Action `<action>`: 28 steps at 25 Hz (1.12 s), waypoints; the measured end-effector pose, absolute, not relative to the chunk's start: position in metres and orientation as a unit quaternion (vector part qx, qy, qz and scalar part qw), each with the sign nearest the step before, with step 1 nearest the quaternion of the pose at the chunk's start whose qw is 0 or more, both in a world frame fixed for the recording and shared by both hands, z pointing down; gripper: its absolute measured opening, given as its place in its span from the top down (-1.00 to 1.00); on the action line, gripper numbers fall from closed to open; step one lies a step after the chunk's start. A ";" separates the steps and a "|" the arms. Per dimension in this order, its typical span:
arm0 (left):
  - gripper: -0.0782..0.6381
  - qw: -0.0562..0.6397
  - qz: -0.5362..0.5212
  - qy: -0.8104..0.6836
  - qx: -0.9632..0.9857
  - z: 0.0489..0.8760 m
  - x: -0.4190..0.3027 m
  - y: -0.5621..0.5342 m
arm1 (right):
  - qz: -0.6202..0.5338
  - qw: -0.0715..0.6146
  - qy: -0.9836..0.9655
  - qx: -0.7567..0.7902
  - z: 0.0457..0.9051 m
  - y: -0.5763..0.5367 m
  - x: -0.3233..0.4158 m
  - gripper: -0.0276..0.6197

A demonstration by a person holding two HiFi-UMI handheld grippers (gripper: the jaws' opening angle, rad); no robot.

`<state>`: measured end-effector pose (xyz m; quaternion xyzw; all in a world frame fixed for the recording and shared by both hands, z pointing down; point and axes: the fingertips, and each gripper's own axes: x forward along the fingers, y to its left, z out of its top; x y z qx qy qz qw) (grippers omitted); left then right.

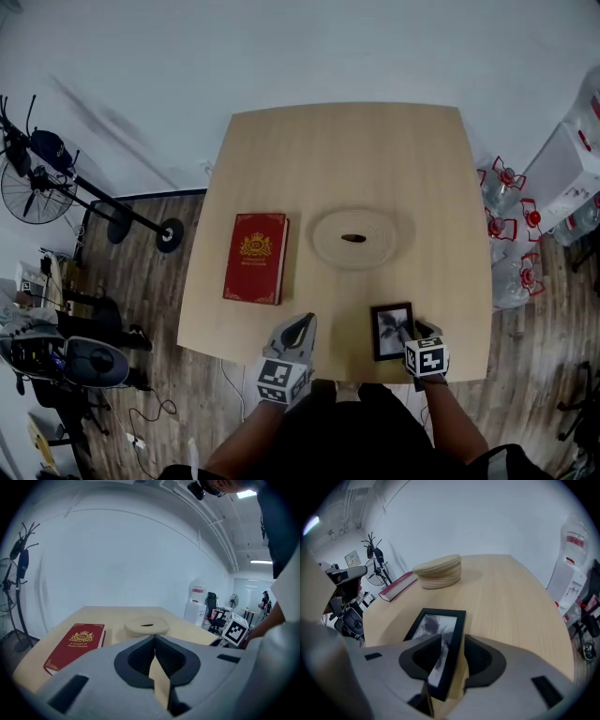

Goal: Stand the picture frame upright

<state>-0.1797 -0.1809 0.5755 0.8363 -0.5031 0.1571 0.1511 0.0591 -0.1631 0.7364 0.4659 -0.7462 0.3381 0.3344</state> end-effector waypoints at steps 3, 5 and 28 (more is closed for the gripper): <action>0.78 0.152 0.155 -0.505 0.835 0.575 -0.185 -0.178 | 0.346 0.341 -0.741 0.464 0.741 -0.160 0.059 0.53; 0.78 0.153 0.152 -0.504 0.836 0.574 -0.186 -0.177 | 0.347 0.344 -0.738 0.466 0.742 -0.160 0.059 0.53; 0.78 0.162 0.149 -0.496 0.840 0.577 -0.199 -0.170 | 0.360 0.320 -0.708 0.517 0.735 -0.162 0.065 0.72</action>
